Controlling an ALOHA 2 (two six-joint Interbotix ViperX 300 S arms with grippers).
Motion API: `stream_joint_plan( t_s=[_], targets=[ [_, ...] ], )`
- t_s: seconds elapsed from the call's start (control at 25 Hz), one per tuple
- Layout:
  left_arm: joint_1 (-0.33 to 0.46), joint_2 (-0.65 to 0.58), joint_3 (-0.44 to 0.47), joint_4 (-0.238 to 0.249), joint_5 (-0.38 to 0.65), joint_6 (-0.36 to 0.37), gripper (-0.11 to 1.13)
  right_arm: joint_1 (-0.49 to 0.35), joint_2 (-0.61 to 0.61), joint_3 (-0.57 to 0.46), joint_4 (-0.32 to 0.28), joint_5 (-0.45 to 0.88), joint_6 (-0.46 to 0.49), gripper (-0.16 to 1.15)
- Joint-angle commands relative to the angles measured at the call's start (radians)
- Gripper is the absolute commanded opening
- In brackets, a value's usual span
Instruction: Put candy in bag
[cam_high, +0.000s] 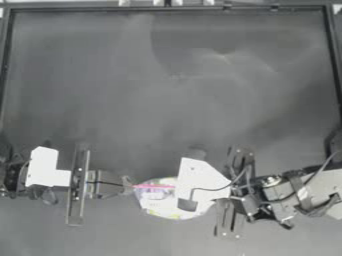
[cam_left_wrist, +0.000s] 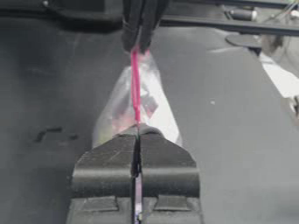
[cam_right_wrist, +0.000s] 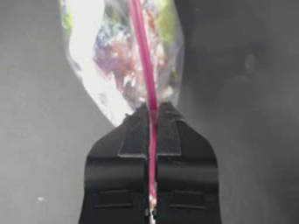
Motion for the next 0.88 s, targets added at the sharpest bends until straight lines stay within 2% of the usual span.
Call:
stream_joint_plan(
  t_s=[0.04,0.88],
  targets=[
    [-0.006,-0.012,-0.008,0.002,-0.009,-0.002,0.12,0.014,-0.044,0.012,-0.008,-0.006,0.018,0.04],
    [-0.009,-0.008,-0.009,0.002,-0.009,-0.002,0.12,0.051,-0.123,0.153,-0.017,-0.069,0.146,0.04]
  ],
)
